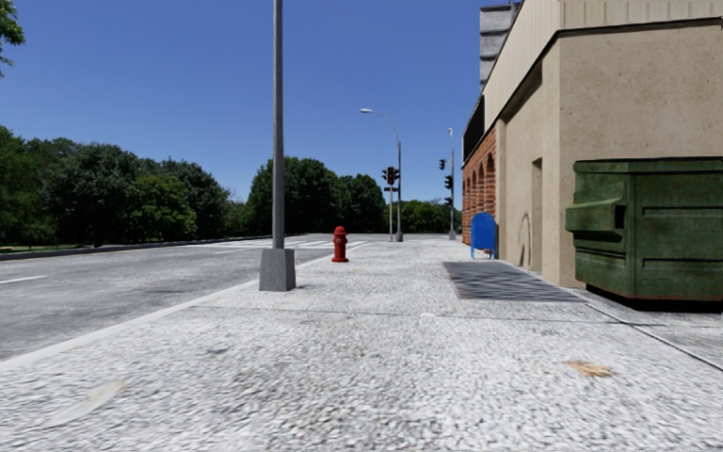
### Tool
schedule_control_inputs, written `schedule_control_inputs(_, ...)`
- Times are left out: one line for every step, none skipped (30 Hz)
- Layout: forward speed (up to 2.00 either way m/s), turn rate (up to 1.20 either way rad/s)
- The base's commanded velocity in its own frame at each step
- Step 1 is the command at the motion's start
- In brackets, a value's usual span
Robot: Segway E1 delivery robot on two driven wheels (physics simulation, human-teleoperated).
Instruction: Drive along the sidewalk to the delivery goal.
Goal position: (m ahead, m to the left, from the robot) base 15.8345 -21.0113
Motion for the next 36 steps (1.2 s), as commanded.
schedule_control_inputs(2.00, -0.68)
schedule_control_inputs(2.00, -0.75)
schedule_control_inputs(2.00, -0.76)
schedule_control_inputs(2.00, -0.77)
schedule_control_inputs(2.00, -0.77)
schedule_control_inputs(2.00, -0.77)
schedule_control_inputs(2.00, -0.77)
schedule_control_inputs(2.00, -0.77)
schedule_control_inputs(2.00, -0.77)
schedule_control_inputs(2.00, -0.77)
schedule_control_inputs(2.00, -0.77)
schedule_control_inputs(2.00, -0.70)
schedule_control_inputs(2.00, -0.68)
schedule_control_inputs(2.00, -0.18)
schedule_control_inputs(2.00, 0.00)
schedule_control_inputs(2.00, 0.00)
schedule_control_inputs(2.00, 0.00)
schedule_control_inputs(2.00, 0.00)
schedule_control_inputs(2.00, 0.00)
schedule_control_inputs(2.00, 0.00)
schedule_control_inputs(2.00, 0.00)
schedule_control_inputs(2.00, 0.00)
schedule_control_inputs(2.00, 0.00)
schedule_control_inputs(2.00, 0.00)
schedule_control_inputs(2.00, 0.00)
schedule_control_inputs(2.00, 0.00)
schedule_control_inputs(2.00, 0.00)
schedule_control_inputs(2.00, 0.00)
schedule_control_inputs(2.00, 0.49)
schedule_control_inputs(2.00, 0.78)
schedule_control_inputs(2.00, 0.93)
schedule_control_inputs(2.00, 0.93)
schedule_control_inputs(2.00, 0.96)
schedule_control_inputs(2.00, 0.93)
schedule_control_inputs(2.00, 0.13)
schedule_control_inputs(2.00, 0.02)
